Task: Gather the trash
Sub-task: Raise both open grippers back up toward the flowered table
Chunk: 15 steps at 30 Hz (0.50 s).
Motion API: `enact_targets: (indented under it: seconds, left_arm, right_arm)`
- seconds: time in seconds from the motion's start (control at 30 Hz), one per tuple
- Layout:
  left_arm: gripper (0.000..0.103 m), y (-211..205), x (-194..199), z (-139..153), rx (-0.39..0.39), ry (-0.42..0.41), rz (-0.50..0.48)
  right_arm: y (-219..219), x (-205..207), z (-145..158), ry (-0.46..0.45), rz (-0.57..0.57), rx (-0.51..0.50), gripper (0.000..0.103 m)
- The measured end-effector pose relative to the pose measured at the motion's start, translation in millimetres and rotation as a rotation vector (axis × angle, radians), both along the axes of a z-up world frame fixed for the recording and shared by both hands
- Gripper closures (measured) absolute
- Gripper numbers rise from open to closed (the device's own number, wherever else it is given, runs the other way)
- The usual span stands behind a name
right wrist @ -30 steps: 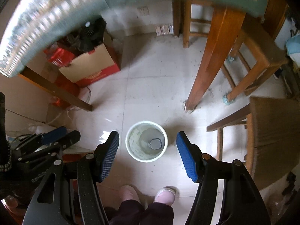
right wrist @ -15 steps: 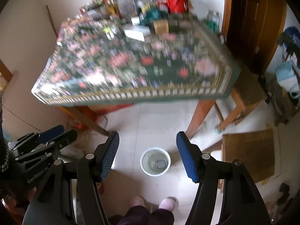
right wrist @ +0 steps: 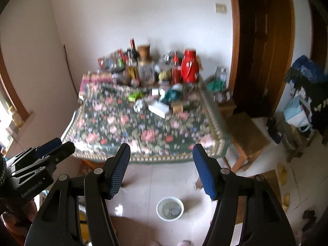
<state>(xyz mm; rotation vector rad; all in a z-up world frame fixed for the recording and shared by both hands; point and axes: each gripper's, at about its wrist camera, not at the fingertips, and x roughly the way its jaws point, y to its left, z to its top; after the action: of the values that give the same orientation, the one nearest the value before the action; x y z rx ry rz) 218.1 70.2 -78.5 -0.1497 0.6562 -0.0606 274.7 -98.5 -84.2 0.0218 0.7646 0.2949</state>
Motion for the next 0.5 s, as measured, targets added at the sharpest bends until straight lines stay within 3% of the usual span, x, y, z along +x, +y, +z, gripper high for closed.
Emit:
enact_targets:
  seconds: [0.1, 0.2, 0.4, 0.5]
  left_arm:
    - [0.052, 5, -11, 20, 0.016, -0.055, -0.013]
    - [0.041, 12, -20, 35, 0.043, -0.109, 0.002]
    - [0.016, 26, -21, 46, 0.044, -0.151, 0.048]
    - [0.012, 30, -15, 50, 0.059, -0.179, 0.077]
  right_arm:
    - [2, -8, 19, -0.051, -0.026, 0.000, 0.043]
    - [3, -13, 33, -0.090, -0.045, 0.008, 0.042]
    - [3, -17, 49, -0.158, -0.074, 0.015, 0.022]
    - [1, -10, 51, -0.175, -0.086, 0.017, 0.020]
